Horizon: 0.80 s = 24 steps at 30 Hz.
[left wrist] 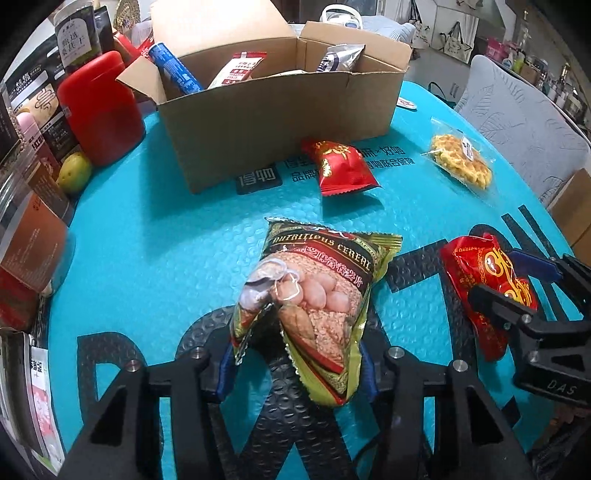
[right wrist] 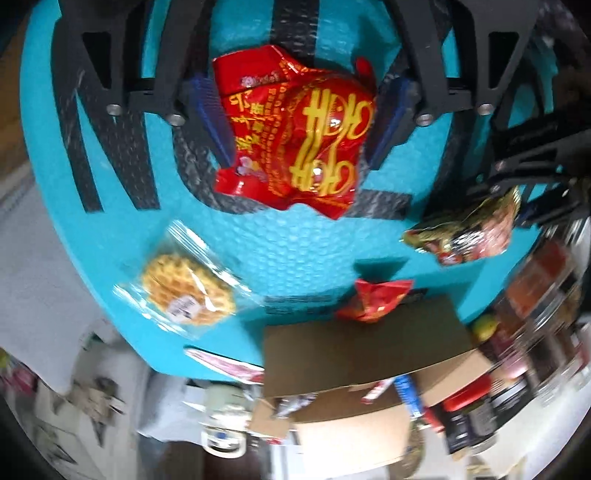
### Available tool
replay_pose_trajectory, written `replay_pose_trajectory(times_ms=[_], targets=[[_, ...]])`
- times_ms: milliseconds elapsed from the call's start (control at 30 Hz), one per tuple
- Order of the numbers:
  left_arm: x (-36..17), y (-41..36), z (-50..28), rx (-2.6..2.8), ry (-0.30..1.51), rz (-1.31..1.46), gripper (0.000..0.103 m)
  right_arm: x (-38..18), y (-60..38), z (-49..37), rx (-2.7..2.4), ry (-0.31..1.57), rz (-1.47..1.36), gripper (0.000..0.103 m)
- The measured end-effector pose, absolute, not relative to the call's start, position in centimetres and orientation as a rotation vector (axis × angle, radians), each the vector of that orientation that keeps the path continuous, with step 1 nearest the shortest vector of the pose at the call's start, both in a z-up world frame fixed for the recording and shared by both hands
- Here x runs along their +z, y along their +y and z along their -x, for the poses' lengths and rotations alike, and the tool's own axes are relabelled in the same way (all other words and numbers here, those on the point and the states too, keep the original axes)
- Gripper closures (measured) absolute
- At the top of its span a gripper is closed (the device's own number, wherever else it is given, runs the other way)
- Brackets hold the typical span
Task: Organize snacks
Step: 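Lift and carry the cereal bag and red candy packet with both grippers over the box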
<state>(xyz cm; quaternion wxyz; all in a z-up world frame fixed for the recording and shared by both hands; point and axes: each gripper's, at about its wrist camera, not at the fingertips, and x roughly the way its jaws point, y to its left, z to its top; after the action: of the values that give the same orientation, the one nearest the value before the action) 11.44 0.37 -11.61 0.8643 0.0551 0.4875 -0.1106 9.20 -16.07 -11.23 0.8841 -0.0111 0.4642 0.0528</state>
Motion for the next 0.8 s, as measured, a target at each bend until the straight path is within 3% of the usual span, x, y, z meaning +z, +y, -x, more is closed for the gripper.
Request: replay_pose_trajectory(times_ms=[67, 200, 267, 400, 533, 800], targets=[[-11.6, 0.5, -11.5, -0.233, 1.021, -0.115, 0.052, -11.9, -16.1, -9.4, 0.089, 0.987, 0.035, 0.012], [-11.6, 0.6, -11.5, -0.234, 1.019, -0.113, 0.052, -12.0, -15.9, -9.7, 0.082, 0.997, 0.051, 0.011], [-11.6, 0.7, -11.5, -0.237, 1.016, -0.107, 0.052, -11.8, -15.9, -9.5, 0.094, 0.983, 0.065, 0.026], [-11.6, 0.9, -11.4, -0.242, 1.003, -0.101, 0.053, -11.5, -16.0, -9.5, 0.095, 0.978, 0.062, 0.036], [-11.5, 1.0, -11.2, -0.268, 1.007, -0.082, 0.055, -11.1, -16.7, -9.1, 0.095, 0.944, 0.041, 0.057], [-10.5, 0.7, -10.7, -0.295, 0.990, -0.070, 0.058, -10.3, -17.4, -8.1, 0.166, 0.915, -0.063, 0.058]])
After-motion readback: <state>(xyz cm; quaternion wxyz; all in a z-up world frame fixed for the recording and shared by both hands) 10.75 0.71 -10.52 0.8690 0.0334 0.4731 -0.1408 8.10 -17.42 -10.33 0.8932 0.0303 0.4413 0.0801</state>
